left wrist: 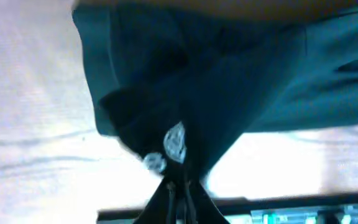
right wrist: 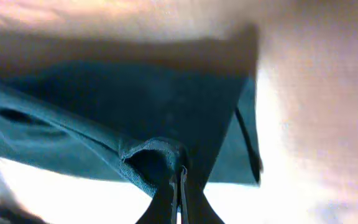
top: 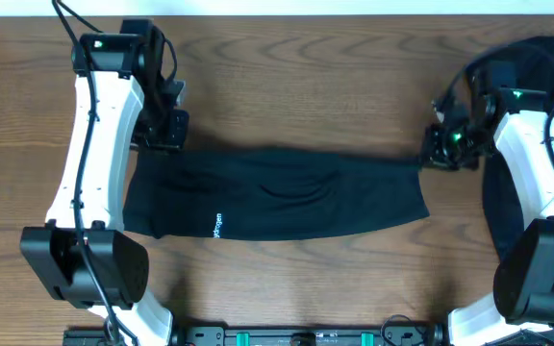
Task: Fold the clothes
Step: 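Fold the top edge down toward the bottom with both grippers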
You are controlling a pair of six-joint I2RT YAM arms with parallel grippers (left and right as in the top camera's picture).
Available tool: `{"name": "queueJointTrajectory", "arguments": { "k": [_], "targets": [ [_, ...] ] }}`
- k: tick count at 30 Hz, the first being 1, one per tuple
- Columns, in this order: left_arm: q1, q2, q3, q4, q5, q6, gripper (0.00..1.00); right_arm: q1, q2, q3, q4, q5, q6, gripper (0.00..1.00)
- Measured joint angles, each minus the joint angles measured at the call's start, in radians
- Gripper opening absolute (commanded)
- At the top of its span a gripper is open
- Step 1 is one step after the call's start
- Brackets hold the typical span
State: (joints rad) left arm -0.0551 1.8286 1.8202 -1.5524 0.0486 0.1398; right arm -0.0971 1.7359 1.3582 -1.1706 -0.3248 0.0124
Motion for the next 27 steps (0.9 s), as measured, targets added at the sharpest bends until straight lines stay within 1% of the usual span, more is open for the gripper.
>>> {"name": "queueJointTrajectory", "arguments": {
  "k": [4, 11, 12, 13, 14, 15, 16, 17, 18, 19, 21, 22, 24, 27],
  "targets": [
    [0.000, 0.000, -0.032, -0.043, 0.000, -0.020, 0.11, 0.000, 0.000, 0.000, -0.089, 0.064, -0.007, 0.01],
    [0.000, 0.000, -0.061, -0.057, 0.000, -0.047, 0.12, 0.000, 0.000, 0.000, -0.142, 0.103, -0.010, 0.02],
    [0.000, 0.000, -0.061, -0.057, 0.000, -0.051, 0.16, 0.000, 0.000, 0.000, -0.151, 0.105, -0.010, 0.02],
    [0.000, 0.000, -0.061, -0.057, 0.000, -0.056, 0.25, 0.000, 0.000, 0.000, -0.160, 0.106, -0.010, 0.04],
    [0.000, 0.000, -0.061, -0.056, 0.000, -0.056, 0.31, 0.000, 0.000, 0.000, -0.169, 0.108, -0.010, 0.07],
    [0.000, 0.000, -0.061, -0.056, 0.003, -0.061, 0.35, 0.000, 0.000, 0.000, -0.178, 0.109, -0.011, 0.13],
    [0.000, 0.000, -0.062, -0.055, 0.005, -0.064, 0.37, 0.000, 0.000, 0.000, -0.186, 0.113, -0.008, 0.23],
    [0.000, 0.000, -0.063, -0.050, 0.008, -0.068, 0.39, 0.000, 0.000, 0.000, -0.193, 0.115, -0.012, 0.38],
    [0.000, 0.000, -0.063, -0.041, 0.013, -0.072, 0.40, 0.000, 0.000, 0.000, -0.198, 0.120, -0.014, 0.43],
    [0.000, 0.000, -0.065, -0.026, 0.022, -0.076, 0.41, 0.000, 0.000, 0.000, -0.200, 0.125, -0.018, 0.46],
    [0.000, 0.000, -0.077, 0.020, 0.036, -0.077, 0.44, 0.001, 0.000, 0.000, -0.198, 0.141, -0.015, 0.49],
    [0.000, -0.001, -0.093, 0.048, 0.047, -0.079, 0.45, 0.001, 0.000, 0.000, -0.195, 0.146, -0.013, 0.49],
    [0.000, -0.004, -0.134, 0.113, 0.064, -0.082, 0.48, 0.001, 0.000, 0.000, -0.186, 0.154, -0.013, 0.50],
    [0.000, -0.009, -0.248, 0.261, 0.098, -0.085, 0.50, 0.001, 0.000, 0.000, -0.162, 0.161, -0.009, 0.51]
  ]
}}
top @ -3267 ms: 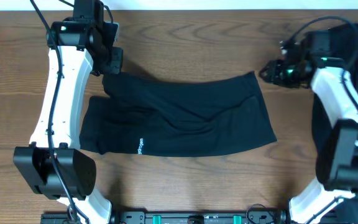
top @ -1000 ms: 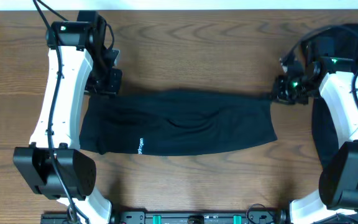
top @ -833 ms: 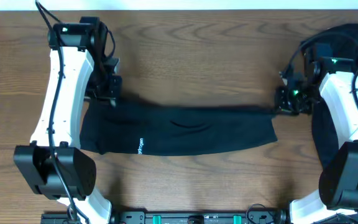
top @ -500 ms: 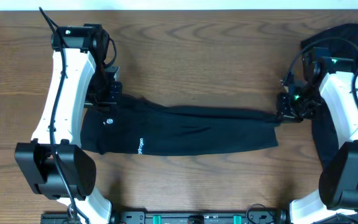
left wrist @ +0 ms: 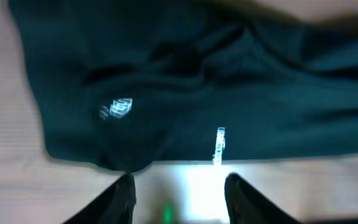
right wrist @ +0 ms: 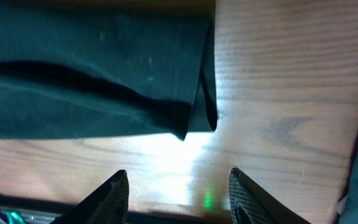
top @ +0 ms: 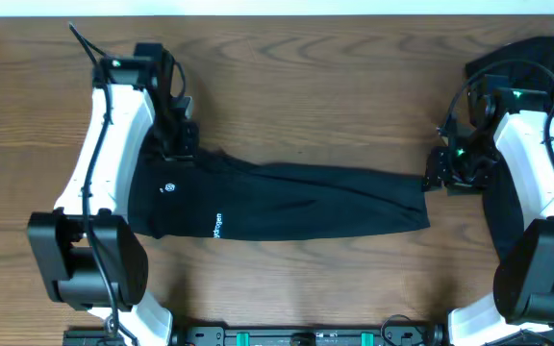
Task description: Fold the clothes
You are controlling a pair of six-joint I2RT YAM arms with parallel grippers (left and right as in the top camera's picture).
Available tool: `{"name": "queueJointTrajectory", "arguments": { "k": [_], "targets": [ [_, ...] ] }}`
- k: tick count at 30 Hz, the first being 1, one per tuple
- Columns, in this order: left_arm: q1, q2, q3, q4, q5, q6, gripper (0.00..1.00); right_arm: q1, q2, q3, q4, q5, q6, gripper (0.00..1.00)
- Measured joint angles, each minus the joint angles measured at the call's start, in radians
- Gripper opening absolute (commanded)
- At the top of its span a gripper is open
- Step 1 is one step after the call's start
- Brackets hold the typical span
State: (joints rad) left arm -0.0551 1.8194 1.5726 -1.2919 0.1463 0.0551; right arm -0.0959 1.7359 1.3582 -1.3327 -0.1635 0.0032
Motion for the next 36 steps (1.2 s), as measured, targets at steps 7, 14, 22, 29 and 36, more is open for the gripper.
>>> {"name": "queueJointTrajectory", "arguments": {
  "k": [7, 14, 22, 29, 36],
  "targets": [
    [0.000, 0.000, -0.219, 0.274, 0.039, -0.003, 0.50, 0.000, 0.000, 0.000, 0.013, 0.000, 0.004, 0.50],
    [0.000, 0.000, -0.293, 0.404, 0.047, -0.003, 0.50, 0.000, 0.000, 0.000, 0.015, 0.000, 0.007, 0.48],
    [0.000, 0.000, -0.351, 0.478, 0.057, -0.005, 0.06, 0.000, 0.000, 0.000, 0.014, 0.000, 0.009, 0.45],
    [0.000, 0.000, -0.340, 0.282, 0.057, -0.048, 0.06, 0.000, 0.000, 0.000, 0.013, 0.000, 0.011, 0.44],
    [0.000, -0.011, -0.332, 0.109, 0.057, -0.122, 0.09, 0.000, 0.000, 0.000, 0.014, 0.000, 0.011, 0.44]
  ]
}}
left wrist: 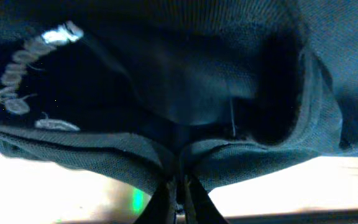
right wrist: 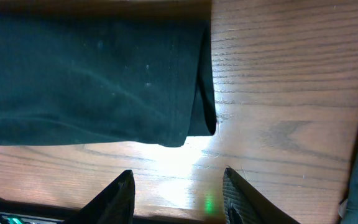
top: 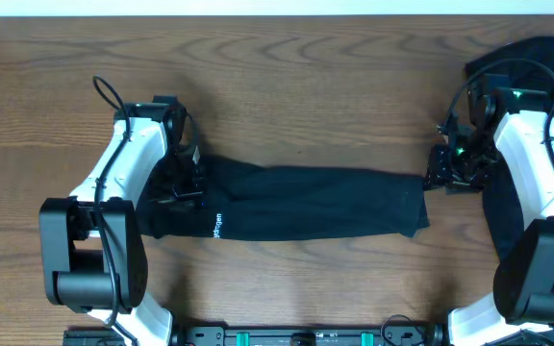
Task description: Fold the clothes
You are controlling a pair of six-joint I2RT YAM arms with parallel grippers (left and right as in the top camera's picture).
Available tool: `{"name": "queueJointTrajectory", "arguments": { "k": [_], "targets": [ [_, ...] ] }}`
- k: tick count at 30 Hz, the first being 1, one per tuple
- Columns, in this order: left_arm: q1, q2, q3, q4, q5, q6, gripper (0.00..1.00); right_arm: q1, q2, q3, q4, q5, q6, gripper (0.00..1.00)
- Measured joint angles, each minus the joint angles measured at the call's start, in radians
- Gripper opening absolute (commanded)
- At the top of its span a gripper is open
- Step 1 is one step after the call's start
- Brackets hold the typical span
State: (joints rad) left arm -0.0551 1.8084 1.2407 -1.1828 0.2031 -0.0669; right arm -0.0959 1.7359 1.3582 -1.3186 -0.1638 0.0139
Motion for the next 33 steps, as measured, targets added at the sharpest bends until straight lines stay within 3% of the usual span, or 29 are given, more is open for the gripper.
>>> {"name": "queueJointTrajectory", "arguments": {
  "k": [5, 12, 16, 21, 25, 28, 33],
  "targets": [
    [0.000, 0.000, 0.000, -0.038, 0.001, -0.018, 0.10, 0.000, 0.000, 0.000, 0.000, 0.000, 0.000, 0.44],
    [0.000, 0.000, 0.001, -0.104, -0.002, -0.031, 0.34, 0.000, 0.000, 0.000, 0.000, 0.000, 0.000, 0.45],
    [0.000, 0.000, 0.001, -0.099, 0.000, -0.037, 0.36, 0.000, 0.000, 0.000, 0.002, 0.000, 0.000, 0.45],
    [0.000, 0.000, 0.001, 0.039, 0.000, -0.037, 0.37, 0.000, 0.000, 0.000, 0.004, 0.000, 0.000, 0.45],
    [0.000, 0.000, 0.002, 0.187, 0.000, -0.035, 0.52, 0.000, 0.000, 0.000, 0.004, 0.000, 0.000, 0.45],
    [0.000, 0.000, 0.003, 0.283, -0.001, -0.039, 0.56, 0.000, 0.000, 0.000, 0.006, 0.000, 0.000, 0.45],
    [0.000, 0.000, 0.003, 0.354, 0.000, -0.040, 0.55, 0.000, 0.000, 0.000, 0.007, 0.000, 0.000, 0.45]
  ]
}}
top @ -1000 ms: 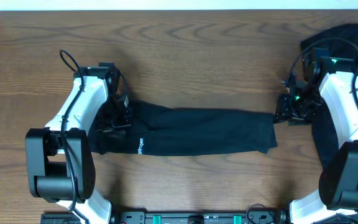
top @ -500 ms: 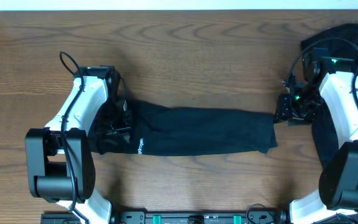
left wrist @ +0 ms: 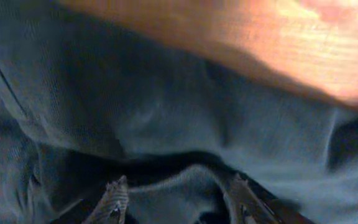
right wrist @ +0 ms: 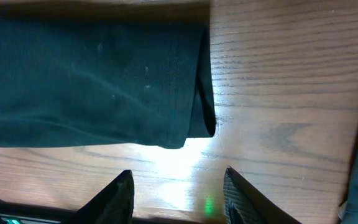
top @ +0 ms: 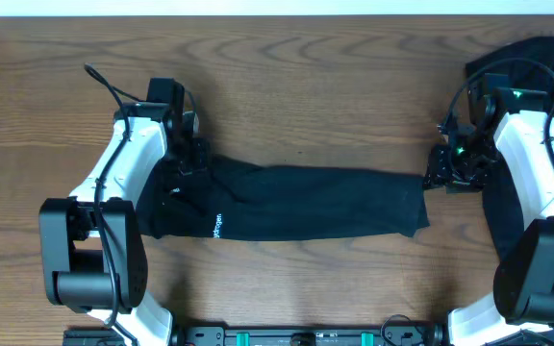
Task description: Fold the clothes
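A black garment (top: 306, 202) lies folded into a long band across the table, with a small white logo (top: 215, 227) near its left end. My left gripper (top: 190, 161) sits at the band's far left corner. In the left wrist view this gripper (left wrist: 178, 198) is open, pressed onto the cloth (left wrist: 166, 112), and a ridge of fabric bulges between its fingers. My right gripper (top: 442, 179) hovers just off the band's right end. It (right wrist: 178, 193) is open over bare wood, with the garment's hem (right wrist: 197, 81) ahead of it.
A heap of dark clothes (top: 537, 58) lies at the back right, under and behind my right arm. Bare wooden table (top: 306, 86) stretches beyond the garment and along the front edge (top: 306, 288). Both arm bases stand at the near corners.
My left gripper was shut on a pinch of cloth at the garment's left end. It is now open and sits further back, at the far left corner. The right gripper has not moved.
Both grippers were first shut on the far corners of a wider garment. Then both were open and the garment lay as a narrower band. The left gripper then shut on the left end's cloth, and now it is open again at the far left corner.
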You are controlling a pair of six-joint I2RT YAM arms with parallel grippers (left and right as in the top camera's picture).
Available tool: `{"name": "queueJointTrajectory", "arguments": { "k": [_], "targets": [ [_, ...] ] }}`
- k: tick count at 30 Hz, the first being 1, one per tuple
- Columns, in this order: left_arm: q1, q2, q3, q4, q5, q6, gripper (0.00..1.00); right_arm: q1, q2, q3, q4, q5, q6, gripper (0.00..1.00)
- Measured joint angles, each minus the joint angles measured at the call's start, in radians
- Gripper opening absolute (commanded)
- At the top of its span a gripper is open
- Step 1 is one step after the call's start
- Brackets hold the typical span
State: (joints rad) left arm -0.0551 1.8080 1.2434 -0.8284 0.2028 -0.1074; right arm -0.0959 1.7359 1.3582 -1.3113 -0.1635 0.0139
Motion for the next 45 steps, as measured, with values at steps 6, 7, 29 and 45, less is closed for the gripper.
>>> {"name": "queueJointTrajectory", "arguments": {
  "k": [6, 7, 29, 45],
  "targets": [
    [0.000, 0.001, -0.038, 0.072, 0.001, 0.002, 0.19, 0.000, 0.000, 0.000, 0.000, 0.000, 0.000, 0.44],
    [0.000, 0.003, -0.052, 0.078, 0.000, 0.004, 0.06, 0.000, 0.000, 0.000, 0.000, 0.000, 0.000, 0.44],
    [0.000, -0.139, -0.078, -0.207, 0.000, -0.055, 0.14, 0.000, 0.000, 0.000, 0.009, -0.001, 0.001, 0.44],
    [-0.060, 0.017, -0.074, 0.133, 0.023, -0.061, 0.06, 0.000, 0.000, 0.000, 0.018, -0.006, 0.004, 0.43]
  ]
}}
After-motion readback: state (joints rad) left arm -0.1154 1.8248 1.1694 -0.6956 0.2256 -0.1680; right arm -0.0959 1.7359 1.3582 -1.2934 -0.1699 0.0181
